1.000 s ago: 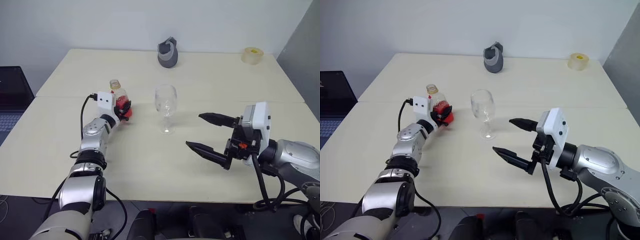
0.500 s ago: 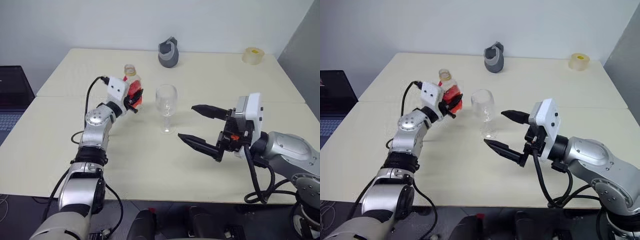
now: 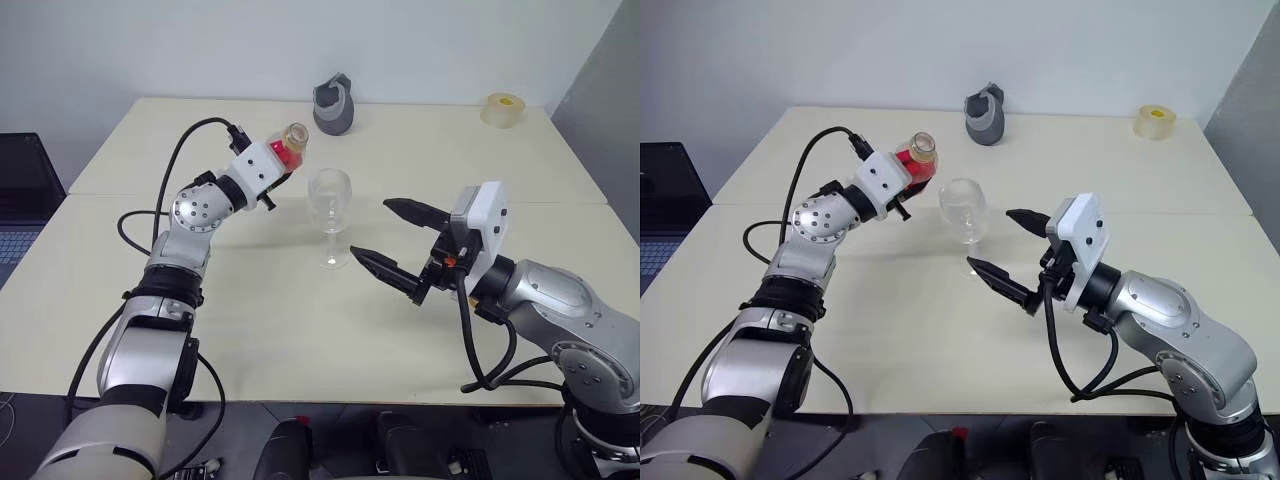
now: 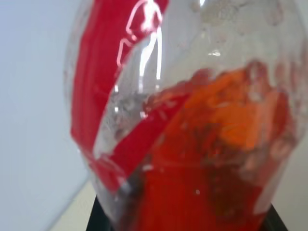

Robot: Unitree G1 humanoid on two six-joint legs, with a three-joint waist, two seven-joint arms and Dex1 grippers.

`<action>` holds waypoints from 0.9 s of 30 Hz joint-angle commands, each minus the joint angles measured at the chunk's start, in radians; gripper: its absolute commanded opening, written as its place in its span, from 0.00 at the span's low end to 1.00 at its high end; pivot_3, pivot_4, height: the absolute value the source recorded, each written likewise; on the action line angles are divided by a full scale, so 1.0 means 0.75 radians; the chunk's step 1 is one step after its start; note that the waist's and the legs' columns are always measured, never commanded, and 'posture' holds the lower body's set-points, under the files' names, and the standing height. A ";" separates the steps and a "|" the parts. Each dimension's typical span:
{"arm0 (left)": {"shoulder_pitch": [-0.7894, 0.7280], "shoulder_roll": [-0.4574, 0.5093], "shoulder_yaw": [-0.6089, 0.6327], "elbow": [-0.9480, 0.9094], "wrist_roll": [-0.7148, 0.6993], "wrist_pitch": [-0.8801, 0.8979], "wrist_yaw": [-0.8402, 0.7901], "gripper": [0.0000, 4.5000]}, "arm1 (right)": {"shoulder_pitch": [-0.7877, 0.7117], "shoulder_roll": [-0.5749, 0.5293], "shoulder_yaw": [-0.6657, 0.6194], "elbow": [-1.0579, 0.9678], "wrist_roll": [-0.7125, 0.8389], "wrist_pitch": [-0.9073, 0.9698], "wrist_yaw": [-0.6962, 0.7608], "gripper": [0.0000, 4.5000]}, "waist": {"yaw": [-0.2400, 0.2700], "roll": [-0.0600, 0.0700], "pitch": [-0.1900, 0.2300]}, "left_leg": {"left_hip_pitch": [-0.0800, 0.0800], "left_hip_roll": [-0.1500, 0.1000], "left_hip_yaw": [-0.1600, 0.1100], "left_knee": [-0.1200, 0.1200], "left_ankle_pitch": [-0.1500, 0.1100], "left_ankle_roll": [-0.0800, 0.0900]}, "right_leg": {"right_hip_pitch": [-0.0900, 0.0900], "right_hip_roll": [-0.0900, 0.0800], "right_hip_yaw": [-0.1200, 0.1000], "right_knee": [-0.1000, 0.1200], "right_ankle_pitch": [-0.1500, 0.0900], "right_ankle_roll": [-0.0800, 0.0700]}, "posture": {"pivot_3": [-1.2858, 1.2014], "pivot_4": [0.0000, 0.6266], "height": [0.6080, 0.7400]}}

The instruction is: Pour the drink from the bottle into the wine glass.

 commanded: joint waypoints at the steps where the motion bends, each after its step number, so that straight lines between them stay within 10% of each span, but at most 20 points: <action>1: -0.094 0.042 -0.045 0.061 0.115 -0.156 0.110 0.24 | -0.042 0.049 0.038 0.009 -0.072 -0.026 -0.041 1.00 | 0.000 0.000 0.000 | 0.000 0.000 0.000 0.000 0.000 0.000 | 0.000 0.000 0.000 0.000 0.000 0.000 | 0.52 0.24 1.00; 27: -0.307 0.169 -0.311 0.333 0.597 -0.437 0.660 0.24 | -0.059 0.164 0.065 0.023 -0.191 0.029 -0.062 1.00 | -0.001 0.000 0.000 | 0.000 0.000 0.004 0.000 0.000 0.000 | -0.002 0.000 -0.002 0.002 0.000 0.000 | 0.52 0.24 1.00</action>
